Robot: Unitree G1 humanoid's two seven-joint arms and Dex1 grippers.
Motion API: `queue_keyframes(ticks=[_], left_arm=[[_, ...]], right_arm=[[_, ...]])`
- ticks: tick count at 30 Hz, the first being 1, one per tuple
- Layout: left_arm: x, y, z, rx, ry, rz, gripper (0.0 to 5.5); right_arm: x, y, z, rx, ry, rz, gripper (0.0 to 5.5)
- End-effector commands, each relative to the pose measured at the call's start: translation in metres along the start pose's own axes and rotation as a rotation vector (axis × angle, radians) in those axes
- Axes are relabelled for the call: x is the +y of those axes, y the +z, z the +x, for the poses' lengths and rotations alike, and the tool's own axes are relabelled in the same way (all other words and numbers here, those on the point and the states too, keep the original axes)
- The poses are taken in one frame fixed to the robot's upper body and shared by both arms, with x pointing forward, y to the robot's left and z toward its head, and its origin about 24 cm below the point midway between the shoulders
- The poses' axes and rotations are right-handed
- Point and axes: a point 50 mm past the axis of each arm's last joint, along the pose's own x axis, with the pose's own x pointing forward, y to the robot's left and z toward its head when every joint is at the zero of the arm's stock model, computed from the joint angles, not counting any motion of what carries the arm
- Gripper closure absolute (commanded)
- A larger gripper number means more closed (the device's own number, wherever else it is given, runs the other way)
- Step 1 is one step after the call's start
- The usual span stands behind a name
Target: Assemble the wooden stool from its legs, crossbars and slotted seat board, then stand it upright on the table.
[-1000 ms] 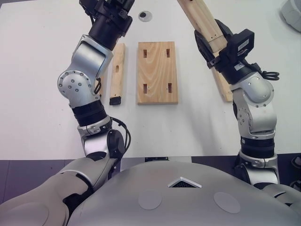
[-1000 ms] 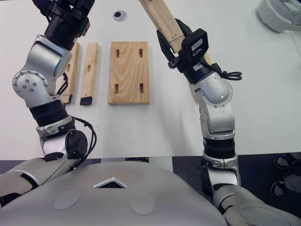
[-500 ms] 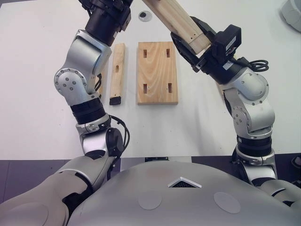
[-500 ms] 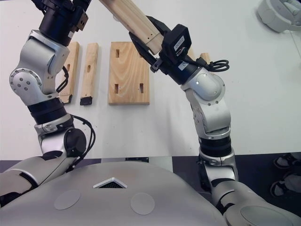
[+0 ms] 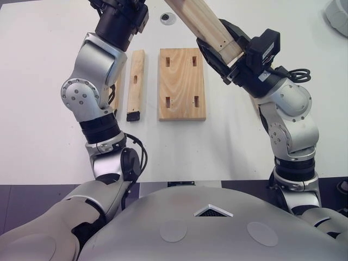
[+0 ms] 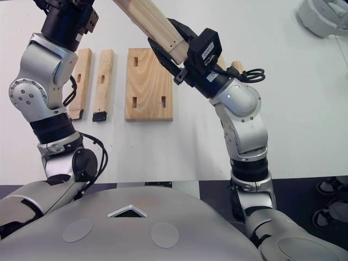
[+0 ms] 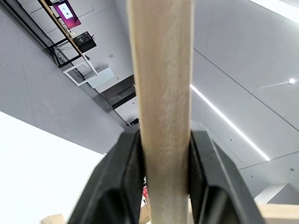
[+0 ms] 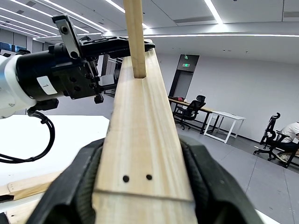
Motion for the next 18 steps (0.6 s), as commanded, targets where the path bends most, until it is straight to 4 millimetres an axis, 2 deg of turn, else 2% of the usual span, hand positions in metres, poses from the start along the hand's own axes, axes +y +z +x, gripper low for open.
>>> queue_keyframes(ticks=[1, 3, 5, 9, 12, 15, 18], left_arm=[[-0.005, 0.007, -0.003, -0.038, -0.016, 0.052, 4.43], [-0.006, 0.010, -0.004, -0.067, -0.004, 0.073, 4.43], [-0.008, 0.014, -0.006, -0.100, 0.011, 0.103, 4.47], [-0.011, 0.020, -0.026, -0.176, 0.160, 0.299, 4.47], [0.002, 0.000, -0.061, -0.146, 0.384, 0.513, 4.47], [0.016, -0.026, -0.095, -0.103, 0.531, 0.575, 4.48], [0.014, -0.030, -0.099, -0.143, 0.548, 0.601, 4.48]], right_arm=[[-0.002, -0.004, -0.002, 0.022, 0.006, 0.030, 3.43], [-0.004, -0.005, -0.002, 0.031, -0.006, 0.039, 3.43], [-0.004, -0.009, -0.004, 0.057, -0.020, 0.047, 2.81], [-0.002, -0.040, -0.028, 0.235, -0.093, 0.049, 2.16], [0.002, -0.064, -0.053, 0.402, -0.127, 0.011, 2.12], [0.002, -0.086, -0.075, 0.565, -0.146, -0.038, 2.12], [0.004, -0.105, -0.089, 0.724, -0.127, -0.068, 2.12]])
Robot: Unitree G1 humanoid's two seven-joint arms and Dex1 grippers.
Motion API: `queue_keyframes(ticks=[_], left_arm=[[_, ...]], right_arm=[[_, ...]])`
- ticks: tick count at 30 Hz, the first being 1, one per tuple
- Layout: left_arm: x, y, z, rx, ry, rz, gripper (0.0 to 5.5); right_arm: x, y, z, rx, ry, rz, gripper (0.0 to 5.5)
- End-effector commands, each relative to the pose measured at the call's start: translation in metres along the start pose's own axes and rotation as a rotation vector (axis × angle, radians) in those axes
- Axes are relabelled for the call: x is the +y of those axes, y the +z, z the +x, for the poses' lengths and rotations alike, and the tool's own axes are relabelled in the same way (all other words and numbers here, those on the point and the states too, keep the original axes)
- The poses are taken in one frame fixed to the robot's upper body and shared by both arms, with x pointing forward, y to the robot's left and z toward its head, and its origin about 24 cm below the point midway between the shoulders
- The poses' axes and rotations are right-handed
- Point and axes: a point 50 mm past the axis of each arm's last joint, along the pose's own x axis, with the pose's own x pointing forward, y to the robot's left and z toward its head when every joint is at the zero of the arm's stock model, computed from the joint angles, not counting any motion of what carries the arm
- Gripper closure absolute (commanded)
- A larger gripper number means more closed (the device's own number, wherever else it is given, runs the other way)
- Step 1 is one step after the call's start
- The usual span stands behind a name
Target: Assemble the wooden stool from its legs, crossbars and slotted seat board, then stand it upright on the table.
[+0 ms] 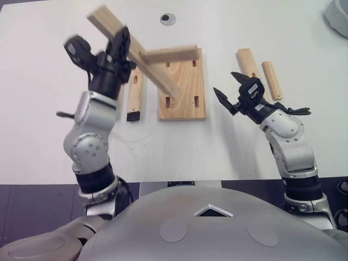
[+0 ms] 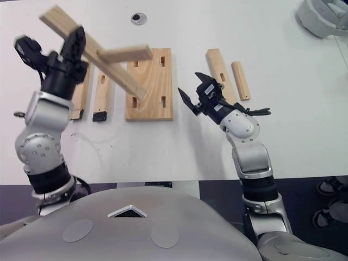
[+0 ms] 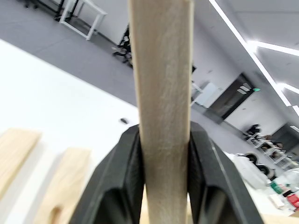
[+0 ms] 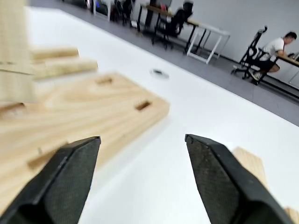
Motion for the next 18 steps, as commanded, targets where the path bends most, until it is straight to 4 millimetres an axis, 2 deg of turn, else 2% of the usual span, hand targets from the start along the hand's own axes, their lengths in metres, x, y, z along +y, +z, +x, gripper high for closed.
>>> queue_keyframes(ticks=[1, 4, 9, 18], left_arm=[[-0.007, 0.005, -0.001, -0.082, 0.005, 0.035, 4.48], [-0.011, 0.002, -0.002, -0.104, 0.016, 0.057, 4.48], [-0.014, 0.004, -0.004, -0.145, 0.047, 0.103, 4.48], [-0.017, 0.005, -0.012, -0.150, 0.076, 0.180, 4.48]], right_arm=[[0.002, -0.026, -0.002, 0.171, 0.014, -0.049, 2.12], [0.006, -0.029, 0.000, 0.197, 0.030, -0.055, 2.12], [0.008, -0.023, 0.006, 0.178, 0.010, -0.032, 2.12], [-0.008, -0.025, -0.002, 0.200, -0.100, 0.021, 2.12]])
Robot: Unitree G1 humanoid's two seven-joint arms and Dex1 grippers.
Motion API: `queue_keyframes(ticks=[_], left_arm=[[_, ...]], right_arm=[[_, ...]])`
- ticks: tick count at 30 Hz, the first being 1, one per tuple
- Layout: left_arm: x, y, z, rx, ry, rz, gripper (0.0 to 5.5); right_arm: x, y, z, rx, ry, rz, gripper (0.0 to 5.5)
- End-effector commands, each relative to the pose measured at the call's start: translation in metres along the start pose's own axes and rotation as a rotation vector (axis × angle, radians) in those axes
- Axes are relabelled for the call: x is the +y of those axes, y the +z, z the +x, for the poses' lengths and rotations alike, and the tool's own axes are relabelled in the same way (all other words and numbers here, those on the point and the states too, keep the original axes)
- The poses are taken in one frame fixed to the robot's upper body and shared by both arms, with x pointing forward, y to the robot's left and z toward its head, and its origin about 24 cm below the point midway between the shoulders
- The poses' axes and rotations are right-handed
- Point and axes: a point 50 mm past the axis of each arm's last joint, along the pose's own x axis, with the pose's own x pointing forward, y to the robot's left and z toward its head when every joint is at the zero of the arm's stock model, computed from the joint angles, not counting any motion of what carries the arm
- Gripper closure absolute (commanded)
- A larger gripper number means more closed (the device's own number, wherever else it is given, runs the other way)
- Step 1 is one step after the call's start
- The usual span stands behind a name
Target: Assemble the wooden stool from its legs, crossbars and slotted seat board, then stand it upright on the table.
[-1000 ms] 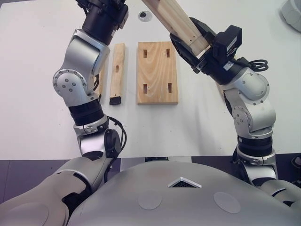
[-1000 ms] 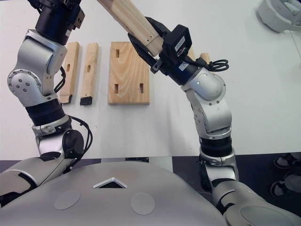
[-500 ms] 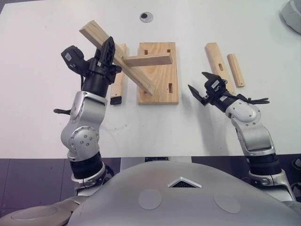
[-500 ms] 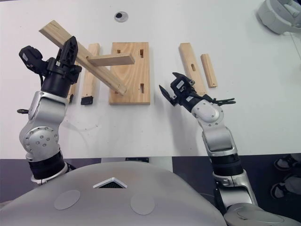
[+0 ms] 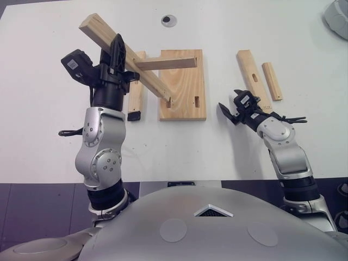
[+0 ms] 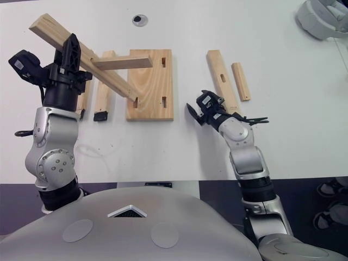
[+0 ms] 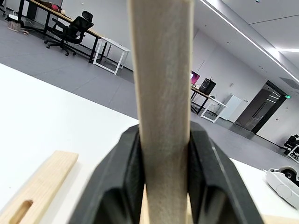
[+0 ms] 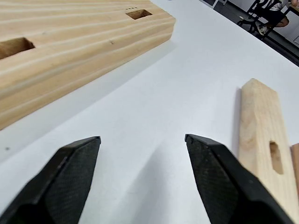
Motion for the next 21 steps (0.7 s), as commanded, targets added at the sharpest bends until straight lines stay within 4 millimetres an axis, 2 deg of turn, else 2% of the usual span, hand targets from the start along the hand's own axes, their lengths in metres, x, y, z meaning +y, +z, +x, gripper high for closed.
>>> queue_keyframes(ticks=[1, 14, 21], left_arm=[[-0.003, 0.001, -0.005, -0.001, 0.009, 0.020, 4.48], [-0.003, -0.008, -0.012, 0.012, 0.101, 0.028, 4.48], [-0.007, -0.018, -0.012, 0.054, 0.150, 0.132, 4.48]], right_arm=[[-0.007, 0.000, -0.003, 0.009, -0.042, 0.023, 2.12], [-0.010, 0.002, -0.004, 0.016, -0.039, 0.017, 2.12], [-0.016, 0.008, -0.001, 0.010, -0.049, 0.006, 2.12]])
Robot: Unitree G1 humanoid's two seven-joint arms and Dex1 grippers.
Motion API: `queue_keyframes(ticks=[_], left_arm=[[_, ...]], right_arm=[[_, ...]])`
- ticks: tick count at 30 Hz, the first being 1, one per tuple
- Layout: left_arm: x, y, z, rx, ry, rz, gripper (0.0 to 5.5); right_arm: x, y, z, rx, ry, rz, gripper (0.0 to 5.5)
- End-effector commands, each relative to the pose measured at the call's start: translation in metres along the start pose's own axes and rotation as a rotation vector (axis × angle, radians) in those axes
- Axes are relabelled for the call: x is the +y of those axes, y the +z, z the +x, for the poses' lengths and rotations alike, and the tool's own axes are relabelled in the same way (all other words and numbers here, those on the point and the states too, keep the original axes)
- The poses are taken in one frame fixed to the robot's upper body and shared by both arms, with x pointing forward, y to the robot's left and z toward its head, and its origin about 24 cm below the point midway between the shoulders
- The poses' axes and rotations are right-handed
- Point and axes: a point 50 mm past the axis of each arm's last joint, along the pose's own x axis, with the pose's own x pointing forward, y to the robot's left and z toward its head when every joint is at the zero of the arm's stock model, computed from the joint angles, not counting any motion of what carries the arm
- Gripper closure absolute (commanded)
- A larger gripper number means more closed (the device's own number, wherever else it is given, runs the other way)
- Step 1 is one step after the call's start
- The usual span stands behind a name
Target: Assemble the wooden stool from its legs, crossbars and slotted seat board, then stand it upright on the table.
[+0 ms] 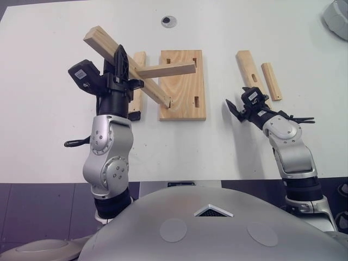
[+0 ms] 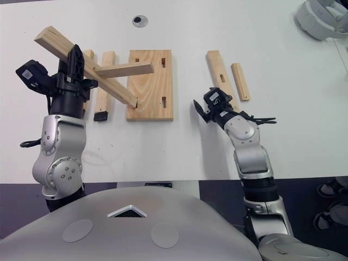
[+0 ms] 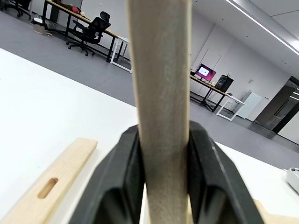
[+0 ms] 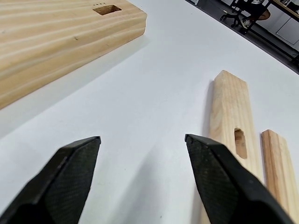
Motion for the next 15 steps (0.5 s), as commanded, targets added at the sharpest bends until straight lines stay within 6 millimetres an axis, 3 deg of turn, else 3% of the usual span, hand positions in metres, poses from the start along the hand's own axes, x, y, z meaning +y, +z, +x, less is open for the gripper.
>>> queue_keyframes(ticks=[1, 9, 15], left_arm=[[0.000, -0.011, 0.001, 0.040, 0.058, 0.074, 4.48], [-0.016, -0.032, 0.020, -0.024, 0.056, 0.184, 4.48], [-0.030, -0.038, 0.010, -0.065, -0.020, 0.239, 4.48]], right_arm=[[-0.008, 0.008, 0.002, -0.011, -0.013, -0.012, 2.12], [-0.008, 0.012, 0.005, -0.019, -0.032, 0.004, 2.12], [-0.005, 0.008, 0.004, -0.010, -0.027, 0.011, 2.12]])
